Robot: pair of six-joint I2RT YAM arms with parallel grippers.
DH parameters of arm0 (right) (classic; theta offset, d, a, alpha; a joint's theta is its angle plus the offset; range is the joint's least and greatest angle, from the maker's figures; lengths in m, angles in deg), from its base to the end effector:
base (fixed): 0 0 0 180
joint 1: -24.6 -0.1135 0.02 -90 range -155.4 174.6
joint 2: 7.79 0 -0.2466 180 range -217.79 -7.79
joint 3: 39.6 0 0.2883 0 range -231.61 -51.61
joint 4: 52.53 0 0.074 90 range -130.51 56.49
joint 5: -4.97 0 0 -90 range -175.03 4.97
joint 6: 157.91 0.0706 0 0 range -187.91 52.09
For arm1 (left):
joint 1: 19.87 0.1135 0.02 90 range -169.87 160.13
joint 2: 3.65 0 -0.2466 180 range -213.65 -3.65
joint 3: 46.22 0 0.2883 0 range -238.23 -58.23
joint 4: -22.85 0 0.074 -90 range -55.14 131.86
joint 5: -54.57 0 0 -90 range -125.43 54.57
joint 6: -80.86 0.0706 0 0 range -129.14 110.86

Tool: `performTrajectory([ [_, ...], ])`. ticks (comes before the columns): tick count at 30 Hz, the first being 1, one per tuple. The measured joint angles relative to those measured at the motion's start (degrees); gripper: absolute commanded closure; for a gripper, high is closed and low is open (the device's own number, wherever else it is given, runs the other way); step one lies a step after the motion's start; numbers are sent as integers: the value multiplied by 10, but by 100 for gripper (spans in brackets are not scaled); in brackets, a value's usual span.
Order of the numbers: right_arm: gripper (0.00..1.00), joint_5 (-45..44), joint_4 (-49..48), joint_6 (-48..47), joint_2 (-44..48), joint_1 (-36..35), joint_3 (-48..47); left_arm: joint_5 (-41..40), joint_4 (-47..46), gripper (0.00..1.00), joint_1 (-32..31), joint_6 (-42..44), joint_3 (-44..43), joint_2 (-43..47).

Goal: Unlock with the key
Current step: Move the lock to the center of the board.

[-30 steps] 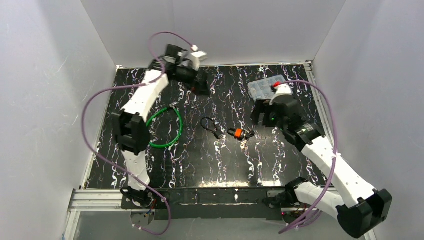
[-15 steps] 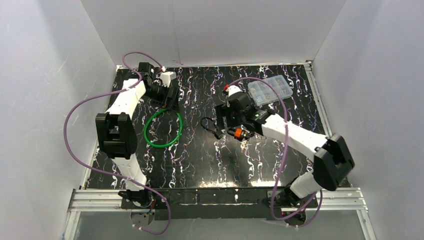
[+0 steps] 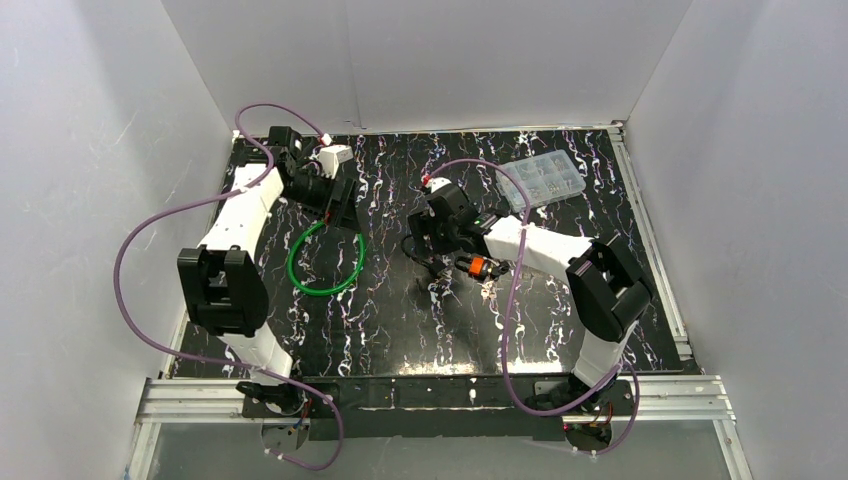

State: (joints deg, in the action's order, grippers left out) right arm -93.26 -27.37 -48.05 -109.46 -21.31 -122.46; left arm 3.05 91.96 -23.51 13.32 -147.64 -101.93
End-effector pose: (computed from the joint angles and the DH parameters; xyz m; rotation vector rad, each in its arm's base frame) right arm 0.3178 0.3135 0.1622 -0.4622 2.3183 0.4022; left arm 0.3924 -0.0690 0.2553 0.7510 2.4114 -0.7796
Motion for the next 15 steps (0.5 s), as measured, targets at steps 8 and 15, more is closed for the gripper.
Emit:
performTrajectory([
  [8,18,12,0,19,-4,-8,-4,24,20,2,-2,3,-3,18],
  [15,24,21,0,34,-28,-15,-6,42,25,2,-2,3,-3,36],
])
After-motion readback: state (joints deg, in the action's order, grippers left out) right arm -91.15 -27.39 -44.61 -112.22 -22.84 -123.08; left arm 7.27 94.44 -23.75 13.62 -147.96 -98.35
